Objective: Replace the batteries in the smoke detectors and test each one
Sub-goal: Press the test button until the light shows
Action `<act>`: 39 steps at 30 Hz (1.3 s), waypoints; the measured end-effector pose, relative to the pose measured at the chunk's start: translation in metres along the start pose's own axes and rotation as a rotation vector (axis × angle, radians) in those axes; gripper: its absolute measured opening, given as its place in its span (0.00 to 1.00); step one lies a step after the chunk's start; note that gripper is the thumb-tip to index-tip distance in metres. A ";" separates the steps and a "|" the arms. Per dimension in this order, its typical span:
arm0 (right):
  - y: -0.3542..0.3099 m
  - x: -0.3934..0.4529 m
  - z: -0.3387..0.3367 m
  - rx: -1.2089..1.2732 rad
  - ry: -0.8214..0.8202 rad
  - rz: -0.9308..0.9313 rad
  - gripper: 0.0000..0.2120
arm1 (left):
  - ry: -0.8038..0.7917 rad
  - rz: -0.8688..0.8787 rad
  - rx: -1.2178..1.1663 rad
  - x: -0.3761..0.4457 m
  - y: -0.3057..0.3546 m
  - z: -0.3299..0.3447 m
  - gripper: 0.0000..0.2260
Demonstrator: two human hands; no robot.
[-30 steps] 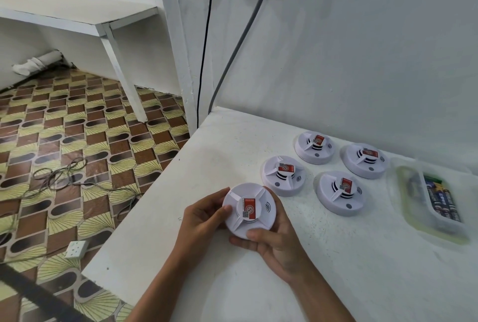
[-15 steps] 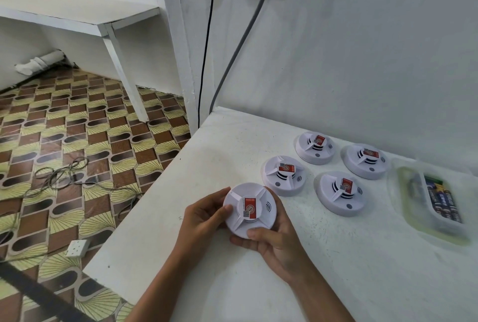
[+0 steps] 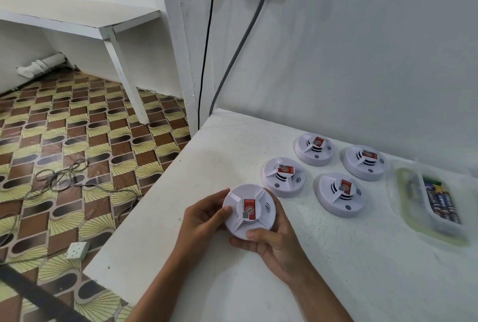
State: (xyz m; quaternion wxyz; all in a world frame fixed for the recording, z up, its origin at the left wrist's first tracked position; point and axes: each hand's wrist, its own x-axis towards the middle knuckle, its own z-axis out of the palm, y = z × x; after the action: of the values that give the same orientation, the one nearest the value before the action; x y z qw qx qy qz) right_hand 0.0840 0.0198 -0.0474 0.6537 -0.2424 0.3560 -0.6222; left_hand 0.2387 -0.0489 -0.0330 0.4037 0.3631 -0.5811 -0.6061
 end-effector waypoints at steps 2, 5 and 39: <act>0.001 0.000 0.000 0.000 0.004 -0.001 0.38 | 0.001 -0.002 -0.002 0.000 -0.001 0.000 0.14; 0.001 0.000 0.000 -0.003 -0.005 -0.002 0.38 | 0.000 0.008 -0.005 0.000 -0.001 0.000 0.15; -0.006 -0.003 0.010 0.312 -0.086 0.076 0.43 | 0.016 0.008 -0.044 -0.001 -0.005 -0.001 0.17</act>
State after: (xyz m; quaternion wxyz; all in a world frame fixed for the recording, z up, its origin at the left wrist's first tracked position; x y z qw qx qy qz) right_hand 0.0876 0.0203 -0.0358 0.7212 -0.1508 0.2356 -0.6337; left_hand 0.2397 -0.0485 -0.0382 0.4186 0.3566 -0.5660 -0.6142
